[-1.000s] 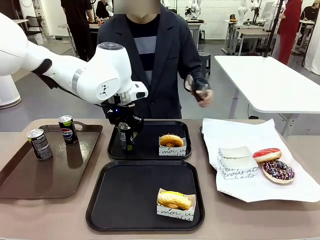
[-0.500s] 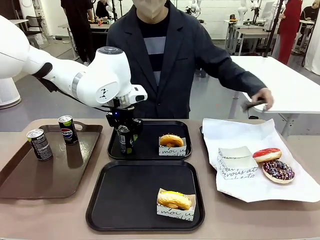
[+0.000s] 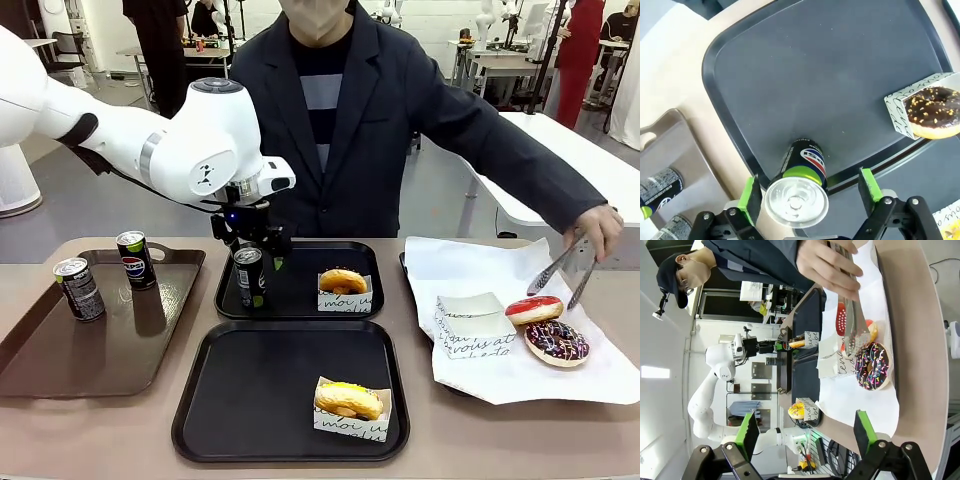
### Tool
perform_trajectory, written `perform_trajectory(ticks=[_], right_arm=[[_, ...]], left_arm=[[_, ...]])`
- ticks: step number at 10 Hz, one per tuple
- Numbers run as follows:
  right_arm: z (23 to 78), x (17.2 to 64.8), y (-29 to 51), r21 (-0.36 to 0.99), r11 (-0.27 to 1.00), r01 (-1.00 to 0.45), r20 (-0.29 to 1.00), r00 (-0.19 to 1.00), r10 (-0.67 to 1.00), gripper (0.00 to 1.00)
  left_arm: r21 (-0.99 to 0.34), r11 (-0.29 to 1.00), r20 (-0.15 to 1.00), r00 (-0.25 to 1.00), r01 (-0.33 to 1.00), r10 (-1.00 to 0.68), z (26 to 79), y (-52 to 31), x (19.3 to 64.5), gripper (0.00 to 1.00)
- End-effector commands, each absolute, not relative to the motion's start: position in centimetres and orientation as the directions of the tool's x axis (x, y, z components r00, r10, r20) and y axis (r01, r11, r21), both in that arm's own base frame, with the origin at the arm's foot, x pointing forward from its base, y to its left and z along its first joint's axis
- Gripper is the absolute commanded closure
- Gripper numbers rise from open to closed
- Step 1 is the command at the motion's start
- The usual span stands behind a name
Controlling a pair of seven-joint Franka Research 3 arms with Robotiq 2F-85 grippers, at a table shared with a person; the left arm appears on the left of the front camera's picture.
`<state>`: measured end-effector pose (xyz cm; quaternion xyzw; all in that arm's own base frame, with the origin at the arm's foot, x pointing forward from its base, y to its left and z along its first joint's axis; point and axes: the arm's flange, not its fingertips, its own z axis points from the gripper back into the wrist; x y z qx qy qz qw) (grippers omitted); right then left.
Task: Set up donuts and drinks on trays.
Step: Pick up one Pepsi coke and place it on the Flat Tray.
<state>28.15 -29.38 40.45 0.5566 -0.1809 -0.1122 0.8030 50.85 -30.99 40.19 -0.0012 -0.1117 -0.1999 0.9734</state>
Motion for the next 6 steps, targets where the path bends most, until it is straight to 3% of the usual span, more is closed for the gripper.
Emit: perform_trajectory(ticks=[1,5,6], right_arm=[[40.5,28.2,-29.3,0.937,0.349,-0.028,0.169,0.908,-0.382,0.00],[40.5,28.2,-29.3,0.937,0.349,-0.028,0.169,0.908,-0.382,0.00],[40.5,28.2,-29.3,0.937,0.349,-0.028,0.169,0.908,-0.382,0.00]], left_arm=[[0.033,0.941,0.195,0.922,0.336,-0.336,41.2,-31.2,49.2,0.00],[0.040,0.958,0.190,0.940,0.283,-0.285,43.5,-30.9,46.8,0.00],[0.046,0.944,0.194,0.924,0.328,-0.330,42.8,-31.4,48.5,0.00]])
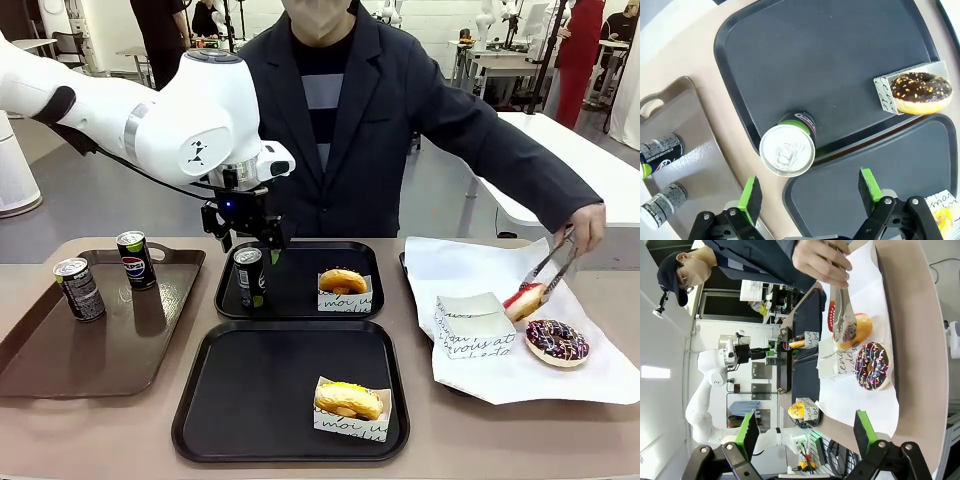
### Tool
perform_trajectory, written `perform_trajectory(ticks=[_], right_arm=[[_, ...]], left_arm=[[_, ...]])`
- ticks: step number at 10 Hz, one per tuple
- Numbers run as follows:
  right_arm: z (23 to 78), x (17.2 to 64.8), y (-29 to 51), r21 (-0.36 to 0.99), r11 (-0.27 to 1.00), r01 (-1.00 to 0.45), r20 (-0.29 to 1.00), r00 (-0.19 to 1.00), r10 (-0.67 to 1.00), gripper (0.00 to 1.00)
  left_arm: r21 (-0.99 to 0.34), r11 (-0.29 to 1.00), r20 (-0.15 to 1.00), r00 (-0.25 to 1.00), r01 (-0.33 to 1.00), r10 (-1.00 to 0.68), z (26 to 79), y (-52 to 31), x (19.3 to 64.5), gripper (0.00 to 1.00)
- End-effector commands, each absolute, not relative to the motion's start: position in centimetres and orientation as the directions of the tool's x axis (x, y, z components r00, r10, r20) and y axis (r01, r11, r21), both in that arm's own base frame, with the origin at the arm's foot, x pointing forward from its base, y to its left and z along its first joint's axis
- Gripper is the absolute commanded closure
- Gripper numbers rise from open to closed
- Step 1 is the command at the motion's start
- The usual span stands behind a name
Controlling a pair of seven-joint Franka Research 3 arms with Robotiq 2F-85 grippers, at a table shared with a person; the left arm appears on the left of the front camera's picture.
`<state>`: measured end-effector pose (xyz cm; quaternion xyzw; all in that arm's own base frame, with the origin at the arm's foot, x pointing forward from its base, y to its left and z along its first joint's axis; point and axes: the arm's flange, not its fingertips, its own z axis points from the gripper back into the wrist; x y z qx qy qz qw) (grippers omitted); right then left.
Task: Set up donuts and drinks on trays.
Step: Pick up one Pepsi coke and place it on the Flat Tray, then pick up one Pepsi coke from the Handle tray and place it on the Flat Tray without a Pepsi coke.
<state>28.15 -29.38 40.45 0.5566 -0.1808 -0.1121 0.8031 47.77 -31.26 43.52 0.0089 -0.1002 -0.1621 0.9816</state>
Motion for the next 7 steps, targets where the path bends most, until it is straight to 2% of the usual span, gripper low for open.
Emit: perform_trajectory(ticks=[1,6,7], right_arm=[[40.5,28.2,-29.3,0.937,0.349,-0.028,0.169,0.908,-0.382,0.00],[40.5,28.2,-29.3,0.937,0.349,-0.028,0.169,0.908,-0.382,0.00],[40.5,28.2,-29.3,0.937,0.349,-0.028,0.169,0.908,-0.382,0.00]], left_arm=[[0.046,0.944,0.194,0.924,0.328,-0.330,42.8,-31.4,48.5,0.00],[0.048,0.946,0.181,0.929,0.320,-0.323,42.5,-31.4,48.1,0.00],[0.030,0.955,0.187,0.937,0.295,-0.295,44.1,-29.0,47.1,0.00]])
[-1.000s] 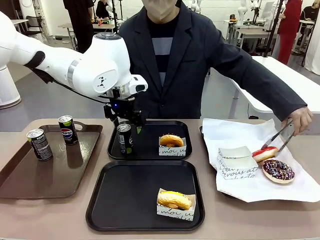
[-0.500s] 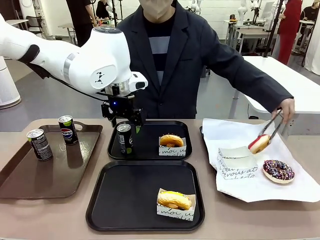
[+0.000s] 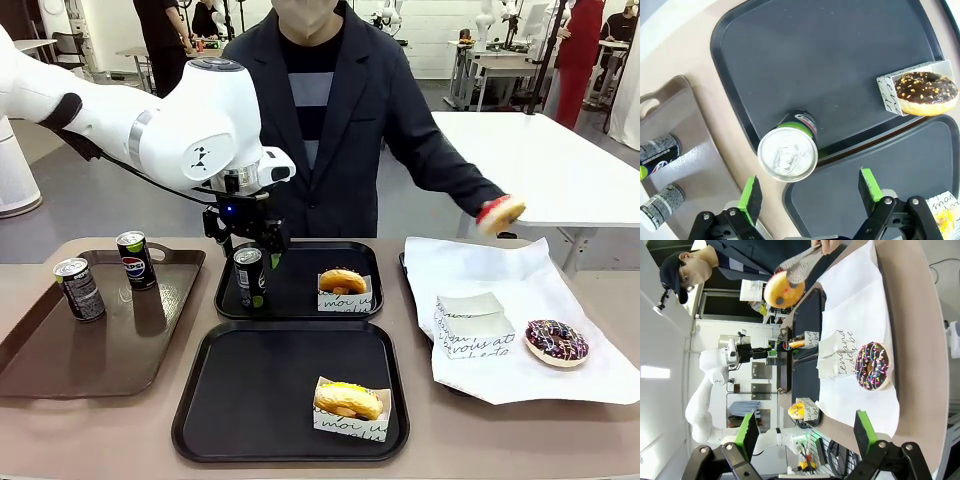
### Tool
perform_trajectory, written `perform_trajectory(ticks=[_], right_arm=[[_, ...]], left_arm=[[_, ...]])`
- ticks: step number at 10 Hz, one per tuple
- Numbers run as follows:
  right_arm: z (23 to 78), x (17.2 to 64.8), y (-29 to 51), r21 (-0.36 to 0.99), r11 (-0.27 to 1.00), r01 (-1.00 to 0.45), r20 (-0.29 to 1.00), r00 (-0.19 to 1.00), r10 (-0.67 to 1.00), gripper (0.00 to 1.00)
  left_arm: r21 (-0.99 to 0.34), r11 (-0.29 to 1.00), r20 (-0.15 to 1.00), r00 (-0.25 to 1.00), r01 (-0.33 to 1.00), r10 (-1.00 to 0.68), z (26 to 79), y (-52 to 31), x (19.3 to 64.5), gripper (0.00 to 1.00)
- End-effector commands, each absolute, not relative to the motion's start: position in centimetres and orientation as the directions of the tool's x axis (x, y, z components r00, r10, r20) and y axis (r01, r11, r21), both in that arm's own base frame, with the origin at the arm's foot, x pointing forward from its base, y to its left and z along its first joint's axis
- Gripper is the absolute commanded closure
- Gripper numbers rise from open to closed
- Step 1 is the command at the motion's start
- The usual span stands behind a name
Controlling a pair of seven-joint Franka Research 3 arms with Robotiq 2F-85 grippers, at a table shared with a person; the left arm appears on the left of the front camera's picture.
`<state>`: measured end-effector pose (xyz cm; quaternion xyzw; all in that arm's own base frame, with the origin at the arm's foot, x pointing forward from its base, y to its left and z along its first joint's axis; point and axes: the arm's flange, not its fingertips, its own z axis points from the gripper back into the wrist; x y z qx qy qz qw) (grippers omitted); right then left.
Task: Set up donuts and drinks on trays.
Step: Pick up one Pepsi coke from the Handle tray and place it on the Flat Tray without a Pepsi coke.
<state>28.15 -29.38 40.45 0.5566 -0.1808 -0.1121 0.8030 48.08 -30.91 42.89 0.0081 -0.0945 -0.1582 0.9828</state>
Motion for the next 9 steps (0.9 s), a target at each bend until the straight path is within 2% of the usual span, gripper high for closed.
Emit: perform_trajectory(ticks=[1,3,6,9], right_arm=[[40.5,28.2,-29.3,0.937,0.349,-0.028,0.169,0.908,-0.382,0.00],[40.5,28.2,-29.3,0.937,0.349,-0.028,0.169,0.908,-0.382,0.00],[40.5,28.2,-29.3,0.937,0.349,-0.028,0.169,0.908,-0.382,0.00],[40.5,28.2,-29.3,0.937,0.349,-0.028,0.169,0.908,-0.382,0.00]], left_arm=[[-0.025,0.970,0.185,0.955,0.241,-0.233,46.0,-25.7,46.3,0.00],[-0.081,0.982,0.204,0.967,0.171,-0.152,50.3,-19.0,42.6,0.00],[-0.050,0.992,0.251,0.963,0.112,-0.096,52.7,-12.4,37.5,0.00],[-0.058,0.998,0.259,0.966,0.035,-0.019,53.7,-6.8,40.0,0.00]])
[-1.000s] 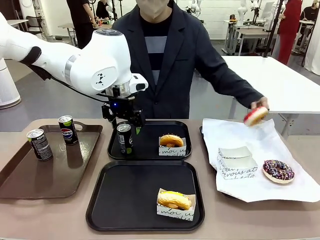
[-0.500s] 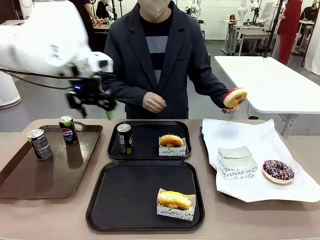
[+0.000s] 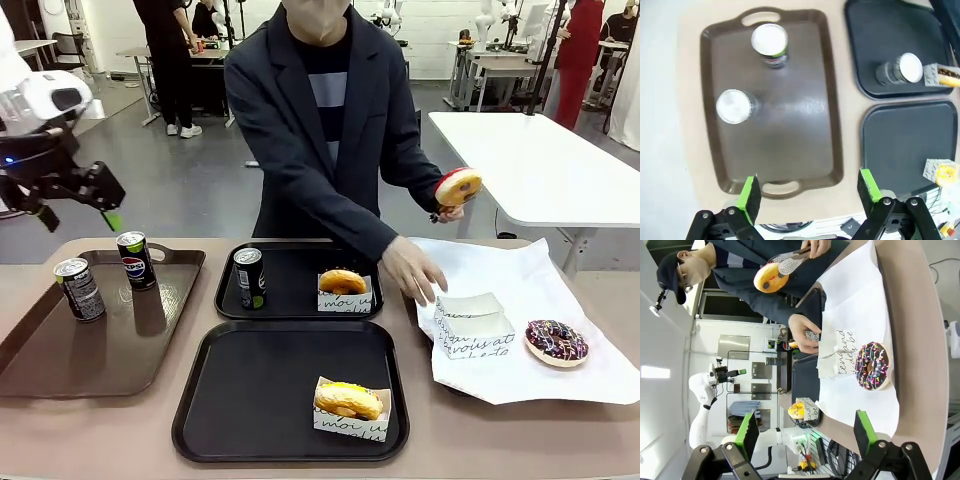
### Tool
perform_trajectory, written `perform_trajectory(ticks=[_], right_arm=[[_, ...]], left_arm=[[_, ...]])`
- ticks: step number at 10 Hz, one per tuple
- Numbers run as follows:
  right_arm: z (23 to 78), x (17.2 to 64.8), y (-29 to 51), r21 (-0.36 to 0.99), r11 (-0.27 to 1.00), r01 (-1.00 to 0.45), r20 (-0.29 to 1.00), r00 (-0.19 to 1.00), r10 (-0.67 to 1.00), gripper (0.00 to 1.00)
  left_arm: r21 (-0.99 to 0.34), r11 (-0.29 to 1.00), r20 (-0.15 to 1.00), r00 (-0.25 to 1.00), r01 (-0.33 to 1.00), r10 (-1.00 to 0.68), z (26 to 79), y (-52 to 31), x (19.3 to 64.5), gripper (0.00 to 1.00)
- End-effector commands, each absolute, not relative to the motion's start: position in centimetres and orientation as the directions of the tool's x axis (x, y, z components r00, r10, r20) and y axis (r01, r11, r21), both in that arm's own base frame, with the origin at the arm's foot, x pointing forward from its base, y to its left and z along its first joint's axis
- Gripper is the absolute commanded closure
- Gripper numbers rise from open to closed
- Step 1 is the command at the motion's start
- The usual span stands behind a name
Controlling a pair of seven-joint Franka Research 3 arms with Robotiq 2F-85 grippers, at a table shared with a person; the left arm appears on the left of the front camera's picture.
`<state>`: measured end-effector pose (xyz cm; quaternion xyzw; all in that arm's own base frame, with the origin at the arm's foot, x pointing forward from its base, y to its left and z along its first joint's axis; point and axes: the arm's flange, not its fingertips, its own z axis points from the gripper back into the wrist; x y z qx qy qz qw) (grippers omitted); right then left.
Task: Set up donuts and drinks on trays.
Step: Pick up one Pepsi coke from the Handle tray and place it on the Flat Tray without a Pepsi coke.
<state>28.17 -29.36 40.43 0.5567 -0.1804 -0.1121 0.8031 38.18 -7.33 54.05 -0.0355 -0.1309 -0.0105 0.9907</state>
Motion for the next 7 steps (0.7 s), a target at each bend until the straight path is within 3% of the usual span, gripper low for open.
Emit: perform_trajectory(ticks=[1,3,7], right_arm=[[40.5,28.2,-29.3,0.937,0.349,-0.028,0.169,0.908,-0.382,0.00],[40.5,28.2,-29.3,0.937,0.349,-0.028,0.169,0.908,-0.382,0.00],[40.5,28.2,-29.3,0.937,0.349,-0.028,0.169,0.908,-0.382,0.00]], left_arm=[[0.019,0.999,0.287,0.956,0.050,-0.053,53.6,-6.0,40.4,0.00],[0.047,0.999,0.251,0.968,0.003,-0.014,53.0,-3.6,42.5,0.00],[-0.019,0.999,0.156,0.986,-0.050,0.052,49.2,0.9,47.3,0.00]])
